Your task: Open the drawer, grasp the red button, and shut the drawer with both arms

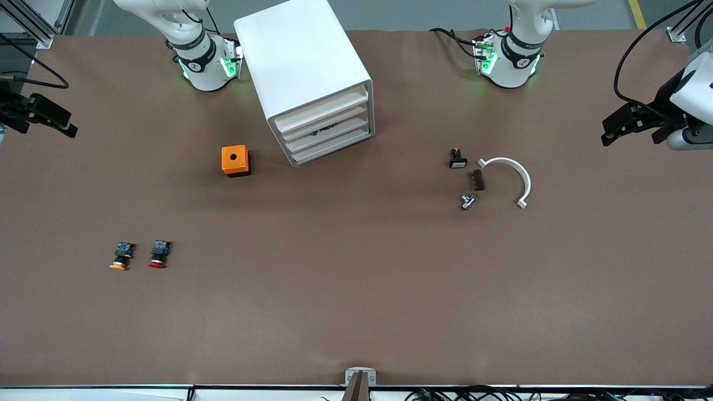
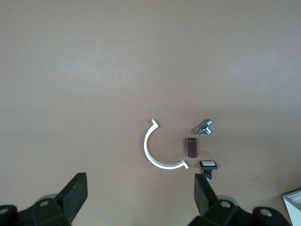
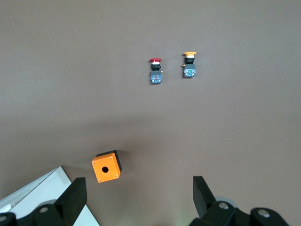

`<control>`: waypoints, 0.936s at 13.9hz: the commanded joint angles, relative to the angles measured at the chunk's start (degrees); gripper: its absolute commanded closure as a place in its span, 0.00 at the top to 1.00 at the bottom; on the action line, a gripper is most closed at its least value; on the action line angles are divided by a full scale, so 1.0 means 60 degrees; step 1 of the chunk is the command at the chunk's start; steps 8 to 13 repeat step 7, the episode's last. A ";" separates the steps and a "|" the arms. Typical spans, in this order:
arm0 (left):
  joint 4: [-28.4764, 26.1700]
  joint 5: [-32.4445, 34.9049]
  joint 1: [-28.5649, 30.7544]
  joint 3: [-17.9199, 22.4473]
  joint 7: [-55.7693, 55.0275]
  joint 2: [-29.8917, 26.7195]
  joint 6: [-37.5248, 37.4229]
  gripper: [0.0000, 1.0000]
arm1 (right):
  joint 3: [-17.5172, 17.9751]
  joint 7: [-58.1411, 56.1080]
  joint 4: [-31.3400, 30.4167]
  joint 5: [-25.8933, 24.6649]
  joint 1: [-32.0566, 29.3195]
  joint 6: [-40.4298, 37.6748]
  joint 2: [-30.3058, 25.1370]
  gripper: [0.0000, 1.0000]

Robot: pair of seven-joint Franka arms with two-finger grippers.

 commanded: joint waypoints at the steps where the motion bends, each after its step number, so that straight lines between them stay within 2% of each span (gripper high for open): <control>1: 0.0319 -0.0019 -0.0004 -0.0016 0.0025 0.0196 -0.0077 1.00 | 0.0005 0.0188 -0.0405 0.0100 0.0001 0.0272 -0.0328 1.00; 5: 0.0333 0.0083 0.0010 -0.0337 -0.0033 0.0152 -0.0529 1.00 | -0.0185 -0.0002 -0.0405 0.0231 -0.0028 0.0389 -0.0313 1.00; 13: 0.0348 0.0083 0.0025 -0.0338 -0.0005 0.0094 -0.0605 1.00 | -0.0200 -0.0307 -0.0420 0.0232 -0.0057 0.0404 -0.0313 1.00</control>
